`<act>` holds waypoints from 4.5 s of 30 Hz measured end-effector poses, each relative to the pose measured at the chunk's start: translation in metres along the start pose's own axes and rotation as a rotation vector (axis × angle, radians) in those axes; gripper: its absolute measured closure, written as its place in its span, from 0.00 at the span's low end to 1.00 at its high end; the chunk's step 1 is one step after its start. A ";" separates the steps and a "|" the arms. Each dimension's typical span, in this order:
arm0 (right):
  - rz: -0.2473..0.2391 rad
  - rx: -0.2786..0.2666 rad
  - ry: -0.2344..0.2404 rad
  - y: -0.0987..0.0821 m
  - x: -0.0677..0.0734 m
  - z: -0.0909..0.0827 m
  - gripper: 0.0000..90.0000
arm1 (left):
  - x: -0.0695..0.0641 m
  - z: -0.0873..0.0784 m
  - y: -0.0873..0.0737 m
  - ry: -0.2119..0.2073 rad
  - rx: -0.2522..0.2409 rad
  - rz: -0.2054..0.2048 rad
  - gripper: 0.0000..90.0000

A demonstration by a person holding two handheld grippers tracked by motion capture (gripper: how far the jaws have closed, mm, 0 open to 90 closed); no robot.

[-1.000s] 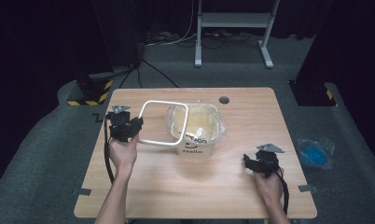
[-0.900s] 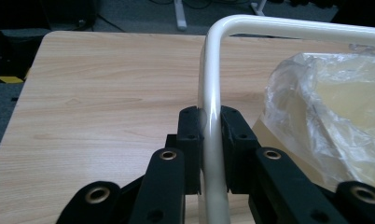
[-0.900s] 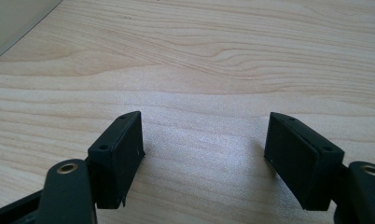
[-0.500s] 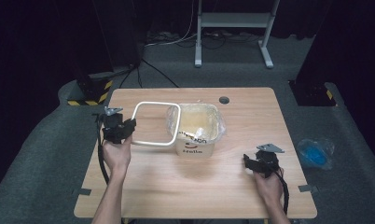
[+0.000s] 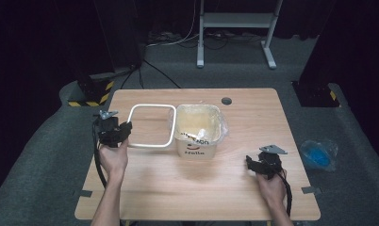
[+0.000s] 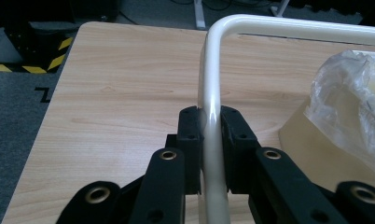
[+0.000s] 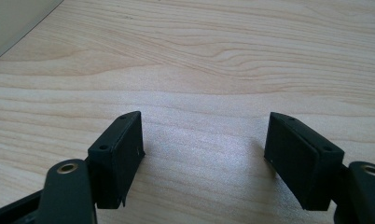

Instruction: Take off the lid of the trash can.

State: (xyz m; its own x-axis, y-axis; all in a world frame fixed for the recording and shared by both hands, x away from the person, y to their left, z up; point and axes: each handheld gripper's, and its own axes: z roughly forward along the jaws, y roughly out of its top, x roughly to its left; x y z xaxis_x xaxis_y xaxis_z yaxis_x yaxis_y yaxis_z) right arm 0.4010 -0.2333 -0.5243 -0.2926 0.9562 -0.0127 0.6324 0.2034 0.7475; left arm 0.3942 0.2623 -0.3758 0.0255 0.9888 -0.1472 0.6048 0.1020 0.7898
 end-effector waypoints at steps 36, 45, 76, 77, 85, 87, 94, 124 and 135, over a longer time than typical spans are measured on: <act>-0.001 0.000 0.002 0.000 0.000 0.000 0.31 | 0.018 0.006 -0.015 0.050 0.006 -0.027 0.88; -0.001 0.000 0.001 0.000 0.000 0.000 0.31 | 0.021 0.008 -0.018 0.062 0.009 -0.030 0.88; -0.001 0.001 0.002 0.000 0.001 0.000 0.31 | 0.027 0.019 -0.033 0.075 0.023 -0.045 0.88; -0.002 0.001 0.002 0.000 0.001 0.000 0.31 | 0.027 0.019 -0.034 0.076 0.023 -0.045 0.88; -0.002 0.001 0.003 0.000 0.001 0.000 0.31 | 0.027 0.025 -0.039 0.093 0.042 -0.024 0.88; -0.002 0.001 0.003 0.000 0.001 0.000 0.31 | 0.027 0.026 -0.040 0.094 0.042 -0.029 0.88; -0.002 0.001 0.003 0.000 0.001 0.000 0.31 | 0.029 0.030 -0.045 0.098 0.046 -0.044 0.88; -0.002 0.001 0.003 0.000 0.001 0.000 0.31 | 0.036 0.049 -0.065 0.123 0.083 -0.064 0.88; -0.002 0.001 0.003 0.000 0.001 0.000 0.31 | 0.026 0.058 -0.071 0.137 0.080 -0.024 0.88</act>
State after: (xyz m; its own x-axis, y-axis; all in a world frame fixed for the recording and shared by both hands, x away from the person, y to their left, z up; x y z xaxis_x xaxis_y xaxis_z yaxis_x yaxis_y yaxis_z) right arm 0.4006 -0.2328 -0.5242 -0.2961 0.9551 -0.0118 0.6328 0.2054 0.7466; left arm 0.3975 0.2748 -0.4704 -0.0952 0.9923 -0.0790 0.6657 0.1224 0.7361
